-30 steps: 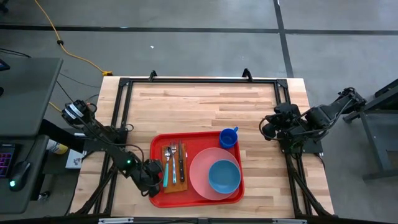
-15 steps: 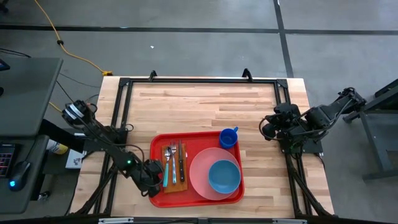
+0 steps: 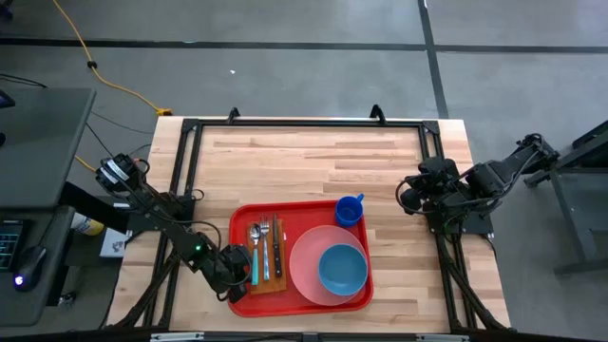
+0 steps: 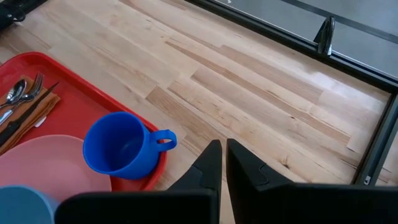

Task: Set up tray
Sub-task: Adjust the blue spoon, then return to Home Position

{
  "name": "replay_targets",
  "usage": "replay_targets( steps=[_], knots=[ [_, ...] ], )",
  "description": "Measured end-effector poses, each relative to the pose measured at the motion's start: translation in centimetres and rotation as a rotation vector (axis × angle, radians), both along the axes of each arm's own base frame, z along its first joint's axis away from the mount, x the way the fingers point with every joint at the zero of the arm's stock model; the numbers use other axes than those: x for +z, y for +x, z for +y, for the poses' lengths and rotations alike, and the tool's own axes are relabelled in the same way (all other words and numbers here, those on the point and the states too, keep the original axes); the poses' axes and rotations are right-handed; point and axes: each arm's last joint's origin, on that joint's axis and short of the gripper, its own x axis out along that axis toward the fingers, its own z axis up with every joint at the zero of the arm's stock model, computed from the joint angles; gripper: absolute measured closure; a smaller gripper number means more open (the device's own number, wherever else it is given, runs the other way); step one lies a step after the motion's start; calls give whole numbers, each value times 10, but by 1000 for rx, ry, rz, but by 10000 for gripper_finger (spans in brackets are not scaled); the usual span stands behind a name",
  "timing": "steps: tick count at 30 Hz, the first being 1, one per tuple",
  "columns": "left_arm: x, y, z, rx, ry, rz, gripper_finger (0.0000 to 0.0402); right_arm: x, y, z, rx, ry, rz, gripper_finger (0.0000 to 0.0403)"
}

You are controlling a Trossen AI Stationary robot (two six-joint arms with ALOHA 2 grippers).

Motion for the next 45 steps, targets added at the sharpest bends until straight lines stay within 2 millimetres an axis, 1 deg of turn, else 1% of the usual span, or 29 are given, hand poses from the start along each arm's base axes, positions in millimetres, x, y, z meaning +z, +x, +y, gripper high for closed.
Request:
replay_targets(
  steps=[3, 7, 9, 13, 16, 23, 27, 29, 31, 34, 36, 40, 45],
  knots=[
    [0, 0, 0, 0, -3, -4, 353, 0, 0, 0, 0, 0, 0, 403],
    [8, 3, -2, 0, 9, -44, 363, 0, 0, 0, 0, 0, 0, 403],
    [15, 8, -3, -2, 24, -83, 373, 0, 0, 0, 4, -3, 4, 403],
    [24, 22, 1, -25, 64, -124, 384, 0, 0, 0, 9, -10, 4, 403],
    [33, 36, 10, -44, 110, -167, 376, 1, -2, -1, 8, -8, -4, 403],
    [58, 68, 33, -111, 263, -271, 334, 5, -10, -3, 33, -16, -47, 403],
    [82, 69, 49, -85, 368, -345, 327, 12, -18, -6, 63, -38, -127, 403],
    [97, 60, 60, -61, 447, -357, 326, 15, -24, -9, 73, -47, -172, 403],
    [116, 45, 70, -18, 523, -390, 326, 20, -30, -13, 77, -55, -223, 403],
    [141, 14, 90, 77, 638, -398, 326, 25, -39, -19, 75, -76, -295, 403],
    [156, -7, 103, 145, 683, -415, 326, 28, -45, -24, 71, -90, -332, 403],
    [176, -46, 121, 210, 755, -465, 326, 32, -56, -32, 52, -140, -379, 403],
    [183, -91, 139, 280, 856, -484, 325, 31, -67, -41, 0, -194, -462, 403]
  ],
)
